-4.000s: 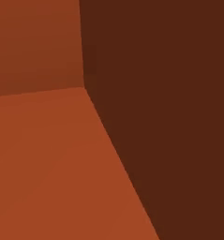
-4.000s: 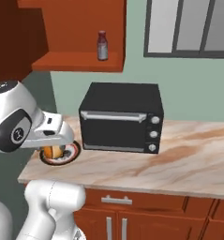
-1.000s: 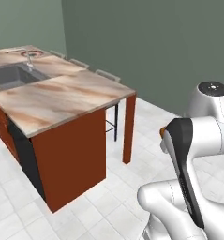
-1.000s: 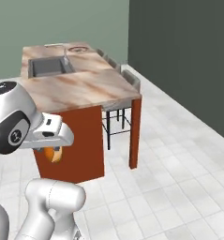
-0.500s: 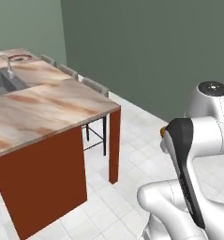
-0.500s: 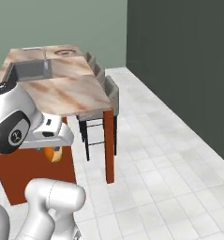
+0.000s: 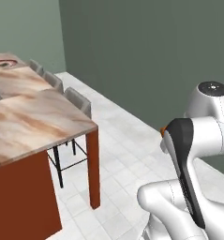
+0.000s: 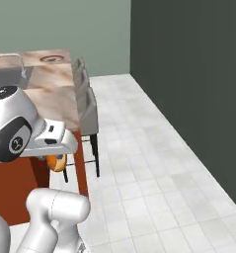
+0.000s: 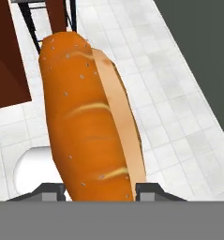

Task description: Move the hot dog bun to the plate on the dining table and place the condiment next to that plate. Then navigate to the fridge and take the sausage and place it on the plate as well.

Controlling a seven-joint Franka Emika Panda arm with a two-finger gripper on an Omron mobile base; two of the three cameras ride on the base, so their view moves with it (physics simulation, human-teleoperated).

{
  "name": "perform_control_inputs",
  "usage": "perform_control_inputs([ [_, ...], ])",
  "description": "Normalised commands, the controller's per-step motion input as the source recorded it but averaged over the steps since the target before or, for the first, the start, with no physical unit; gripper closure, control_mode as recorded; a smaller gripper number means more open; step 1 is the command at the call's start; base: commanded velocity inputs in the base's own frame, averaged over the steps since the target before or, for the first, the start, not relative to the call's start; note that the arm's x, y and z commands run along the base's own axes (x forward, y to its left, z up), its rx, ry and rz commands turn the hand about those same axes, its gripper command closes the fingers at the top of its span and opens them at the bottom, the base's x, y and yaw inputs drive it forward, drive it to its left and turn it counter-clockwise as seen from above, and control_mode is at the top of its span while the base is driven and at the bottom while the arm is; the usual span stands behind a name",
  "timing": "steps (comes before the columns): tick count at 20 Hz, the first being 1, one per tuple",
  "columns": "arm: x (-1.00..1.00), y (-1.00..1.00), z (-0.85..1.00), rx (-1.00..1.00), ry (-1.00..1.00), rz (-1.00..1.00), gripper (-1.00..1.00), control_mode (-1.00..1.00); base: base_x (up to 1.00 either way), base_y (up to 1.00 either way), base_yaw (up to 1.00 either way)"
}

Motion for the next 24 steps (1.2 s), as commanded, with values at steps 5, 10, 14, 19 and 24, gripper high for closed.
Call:
perform_control_inputs([
  [5,0.0,0.0,0.0,0.0,0.0,0.0,1.0,1.0,1.0,-0.92,0.15],
  [10,0.0,0.0,0.0,0.0,0.0,0.0,1.0,1.0,1.0,-0.9,0.15],
  [14,0.0,0.0,0.0,0.0,0.0,0.0,1.0,1.0,1.0,-0.85,0.17],
  [19,0.0,0.0,0.0,0.0,0.0,0.0,1.0,1.0,1.0,-0.68,0.24],
  [24,0.0,0.0,0.0,0.0,0.0,0.0,1.0,1.0,1.0,-0.63,0.27],
])
